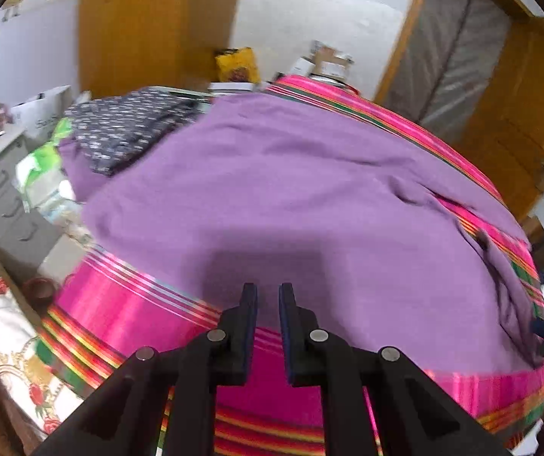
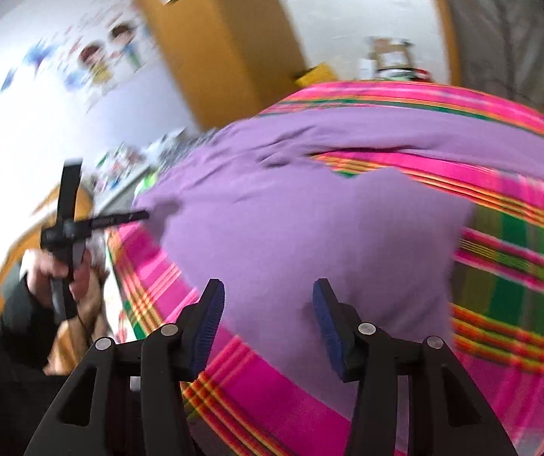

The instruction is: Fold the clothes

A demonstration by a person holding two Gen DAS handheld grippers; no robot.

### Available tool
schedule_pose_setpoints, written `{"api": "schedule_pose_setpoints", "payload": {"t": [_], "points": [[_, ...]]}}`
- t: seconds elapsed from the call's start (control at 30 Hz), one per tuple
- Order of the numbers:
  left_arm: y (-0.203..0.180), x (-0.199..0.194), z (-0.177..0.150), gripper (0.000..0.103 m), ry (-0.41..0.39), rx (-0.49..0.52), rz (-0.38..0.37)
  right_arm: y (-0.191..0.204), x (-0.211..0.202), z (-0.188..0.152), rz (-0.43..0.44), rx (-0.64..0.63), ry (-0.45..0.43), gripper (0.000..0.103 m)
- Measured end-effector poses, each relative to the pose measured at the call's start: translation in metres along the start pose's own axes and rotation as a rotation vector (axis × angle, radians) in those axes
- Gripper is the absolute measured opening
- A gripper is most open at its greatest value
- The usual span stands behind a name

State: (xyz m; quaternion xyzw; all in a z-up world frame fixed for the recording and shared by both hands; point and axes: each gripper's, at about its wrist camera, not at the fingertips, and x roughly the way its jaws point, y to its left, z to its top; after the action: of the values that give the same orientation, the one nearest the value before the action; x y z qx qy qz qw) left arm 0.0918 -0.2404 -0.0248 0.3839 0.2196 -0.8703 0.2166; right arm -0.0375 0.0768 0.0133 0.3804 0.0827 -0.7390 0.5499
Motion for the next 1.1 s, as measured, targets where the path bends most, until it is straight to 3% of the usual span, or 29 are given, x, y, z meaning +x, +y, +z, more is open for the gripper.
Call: {"api": "schedule_pose_setpoints", "payload": {"t": [0.2, 0.43, 0.6, 0.67, 0.77, 0.9, 1.1], "points": [[-0.035, 0.012, -0.021, 0.011, 0.077, 0.038, -0.179, 0.041, 0.038, -0.005, 0.014, -0.247, 0.087, 0.05], [-0.026, 0.013, -0.024, 0.012, 0.072, -0.045, -0.201, 0.062, 0.072, -0.014, -0.045, -0.441, 0.158, 0.048], [-0.001, 0.012, -0.021, 0.012, 0.081, -0.197, -0.221, 0.058, 0.077, -0.009, -0.074, -0.448, 0.146, 0.012], [0.004, 0.01, -0.021, 0.013, 0.074, -0.225, -0.198, 0.056, 0.076, -0.007, -0.086, -0.443, 0.138, 0.007], [0.009, 0.011, -0.023, 0.017, 0.07, -0.276, -0.217, 0.056, 0.072, -0.004, -0.093, -0.424, 0.106, 0.004], [0.01, 0.012, -0.022, 0.034, 0.071, -0.339, -0.269, 0.056, 0.059, 0.005, -0.096, -0.401, 0.049, 0.004], [0.014, 0.017, -0.02, 0.04, 0.09, -0.426, -0.322, 0.056, 0.046, 0.012, -0.096, -0.383, 0.007, 0.004]]}}
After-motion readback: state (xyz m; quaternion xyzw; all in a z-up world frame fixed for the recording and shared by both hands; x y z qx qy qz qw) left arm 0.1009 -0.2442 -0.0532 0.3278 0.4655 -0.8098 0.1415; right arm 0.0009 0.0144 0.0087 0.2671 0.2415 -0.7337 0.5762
